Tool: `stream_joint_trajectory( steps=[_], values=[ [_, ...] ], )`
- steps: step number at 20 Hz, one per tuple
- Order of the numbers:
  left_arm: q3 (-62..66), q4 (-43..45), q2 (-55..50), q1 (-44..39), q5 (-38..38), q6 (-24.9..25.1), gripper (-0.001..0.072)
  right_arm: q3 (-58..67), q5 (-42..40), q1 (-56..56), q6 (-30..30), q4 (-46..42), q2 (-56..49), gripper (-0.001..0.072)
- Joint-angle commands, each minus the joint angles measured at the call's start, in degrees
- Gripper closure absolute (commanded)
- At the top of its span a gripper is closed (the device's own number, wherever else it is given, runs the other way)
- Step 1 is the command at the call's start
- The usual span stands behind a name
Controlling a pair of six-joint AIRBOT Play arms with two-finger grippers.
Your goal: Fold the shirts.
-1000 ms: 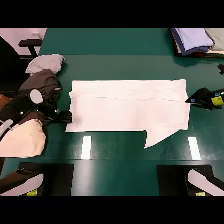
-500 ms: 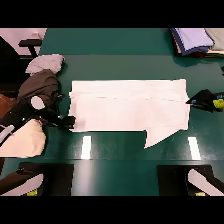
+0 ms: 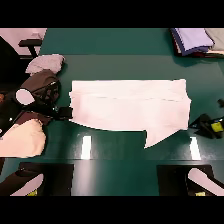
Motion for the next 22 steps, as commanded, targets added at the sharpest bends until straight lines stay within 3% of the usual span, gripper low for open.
stream_joint_trajectory(
  steps=[1, 4, 8, 9, 13, 17, 19, 22],
  values=[
    [0.28, -0.09, 0.76, 0.07, 0.72, -0.15, 0.0684, -7.21, -6.91, 3.04, -1.44, 5.44, -2.78, 0.0268],
    [0.28, -0.02, 0.76, 0.07, 0.46, -0.13, 0.0683, -6.64, -10.14, 10.75, -1.4, 5.68, -4.94, 0.0288],
    [0.28, 0.33, 0.81, 0.07, -2.6, 0.96, 0.0684, -2.34, -9.92, 17.64, -1.38, 4.68, -5.4, 0.066],
    [0.28, 0.57, 1.29, 0.07, -4.61, 0.96, 0.0684, -1.11, -8.48, 18.56, -1.27, 3.52, -4.24, 0.0698],
    [0.28, 4.28, 8.46, 0.07, -12.41, 0.46, 0.0685, 1.68, 0.52, 20.06, 1.99, -4.92, 6.86, 0.0698],
    [0.31, 1.62, 13.27, 0.07, -19.87, 0.28, 0.0684, 2.32, 6.64, 20.06, 6.05, -5.27, 19.3, 0.0699],
    [0.33, 1.77, 13.09, 0.07, -16.7, -0.28, 0.0685, 2.4, 6.16, 20.09, 7.93, -5.2, 21.88, 0.07],
    [0.35, 4.7, 12.04, 0.09, -6.08, -2.14, 0.0686, 6.16, 4.07, 21.75, 7.87, -5.01, 17.94, 0.07]
  ],
)
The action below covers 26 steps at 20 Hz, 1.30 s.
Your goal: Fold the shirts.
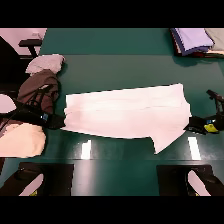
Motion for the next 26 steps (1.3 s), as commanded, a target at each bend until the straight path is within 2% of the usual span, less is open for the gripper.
stream_joint_trajectory(
  steps=[1, 5, 10, 15, 16, 17, 18, 19, 20, 21, 22, 24, 25, 26],
  values=[
    [0.04, 3.67, -0.98, 0.07, 8.81, -2.69, 0.0686, 5.05, -2.1, 3.02, 1.25, -0.26, -3.23, 0.07],
    [1.64, 5.4, -8.09, 0.09, 17.55, -3.56, 0.0685, 18.4, -8.74, 9.14, 1.27, -0.48, -18.45, 0.07],
    [10.45, 6.27, -21.59, 0.09, 24.39, -3.54, 0.0684, 34.62, -8.79, 10.01, 1.27, -0.39, -36.7, 0.0699],
    [14.53, 6.32, -28.68, 0.09, 29.05, -3.56, 0.0684, 45.88, -8.13, 9.99, 1.25, 0.07, -47.45, 0.0696],
    [14.69, 6.29, -28.74, 0.09, 30.1, -3.56, 0.0683, 48.09, -8.11, 9.99, 1.25, 0.11, -49.09, 0.0668],
    [15.34, 6.29, -28.74, 0.09, 30.32, -3.56, 0.0679, 50.51, -8.13, 9.81, 1.01, 0.2, -50.62, 0.0508],
    [16.26, 6.29, -28.74, 0.09, 30.21, -3.58, 0.0509, 52.72, -7.63, 9.4, -0.2, 1.42, -51.8, 0.0386],
    [17.49, 6.27, -28.74, 0.09, 29.86, -3.61, 0.0255, 54.58, -6.73, 8.41, -2.67, 4.59, -52.76, 0.0367],
    [18.88, 6.32, -28.74, 0.09, 28.83, -3.58, 0.0156, 55.63, -5.2, 6.95, -4.96, 7.87, -53.2, 0.0354],
    [20.65, 6.29, -28.74, 0.07, 26.88, -3.56, 0.0158, 55.76, -3.98, 5.35, -7.02, 10.05, -53.18, 0.0284],
    [22.29, 6.27, -28.74, 0.07, 24.57, -3.56, 0.0159, 55.74, -2.03, 3.52, -8.0, 10.51, -53.18, 0.0259],
    [24.04, 5.99, -28.72, 0.07, 20.65, -3.56, 0.016, 54.18, 0.87, -0.9, -9.55, 10.54, -52.89, 0.0257],
    [24.11, 5.57, -28.72, 0.07, 18.99, -3.56, 0.0239, 52.39, 0.98, -3.34, -10.43, 10.51, -52.46, 0.0208],
    [24.09, 5.01, -28.74, 0.07, 17.73, -3.54, 0.045, 49.92, 0.57, -6.12, -10.6, 10.51, -51.89, 0.0107]
  ],
)
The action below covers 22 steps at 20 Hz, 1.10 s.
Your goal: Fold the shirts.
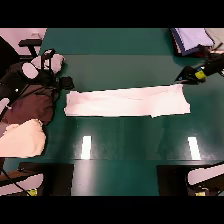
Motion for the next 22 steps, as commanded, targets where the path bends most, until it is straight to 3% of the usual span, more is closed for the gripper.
stream_joint_trajectory(
  steps=[1, 2, 7, 15, 18, 19, 20, 22],
  values=[
    [1.6, -1.38, -0.11, -0.15, -5.49, 0.11, 0.0629, -4.85, 2.19, -8.31, -3.72, 1.73, 0.42, 0.0097],
    [1.6, -2.6, -0.11, -0.5, -5.66, 0.15, 0.0683, -6.99, 1.9, -10.78, -4.66, 1.75, 0.39, 0.0067],
    [1.55, -5.6, -0.48, -6.1, -4.11, 0.07, 0.0684, -14.8, 0.31, -18.38, -14.1, 9.46, -2.34, 0.0058],
    [1.57, -6.05, -1.84, -15.61, -2.29, -1.62, 0.0684, -14.82, -0.09, -16.52, -18.38, 15.08, -9.77, 0.0057],
    [1.62, -10.38, -4.17, -17.07, -0.81, -1.55, 0.0684, -14.82, 2.1, -14.21, -19.65, 15.13, -10.25, 0.0068],
    [1.62, -12.79, -5.46, -17.31, 0.66, -1.38, 0.0684, -14.82, 2.03, -13.18, -19.71, 15.13, -10.05, 0.0109],
    [1.75, -14.86, -7.02, -17.42, 2.25, -1.27, 0.0685, -14.82, 1.95, -12.37, -19.78, 14.97, -9.73, 0.0215],
    [4.04, -17.99, -10.99, -17.42, 2.78, 0.07, 0.0685, -14.75, 1.75, -10.88, -20.41, 14.99, -8.79, 0.061]
  ],
)
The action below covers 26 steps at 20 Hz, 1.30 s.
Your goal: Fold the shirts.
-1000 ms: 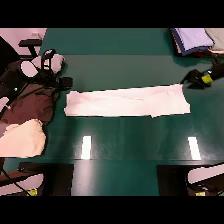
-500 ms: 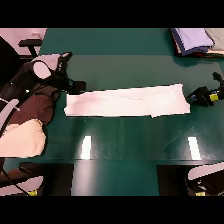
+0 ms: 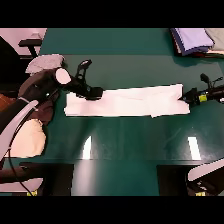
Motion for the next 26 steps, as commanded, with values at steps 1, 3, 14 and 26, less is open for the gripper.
stream_joint_trajectory(
  steps=[1, 3, 14, 26],
  values=[
    [3.37, -6.4, -6.1, -0.57, 2.21, 1.97, 0.0685, 0.72, 0.72, 2.4, -1.18, 1.68, 1.64, 0.0698],
    [7.67, -7.5, -10.45, -0.9, 2.12, 2.6, 0.0685, 2.71, 0.76, 3.58, -0.57, 1.75, 4.52, 0.0698],
    [30.64, -7.67, -31.01, -10.16, 2.86, 2.93, 0.0685, 25.22, 1.33, 26.47, 17.73, 1.9, 19.96, 0.0698],
    [35.28, 3.58, -31.17, -6.29, -9.25, 0.35, 0.0685, 29.18, -1.49, 39.91, 20.63, 1.95, 20.06, 0.0699]
  ],
)
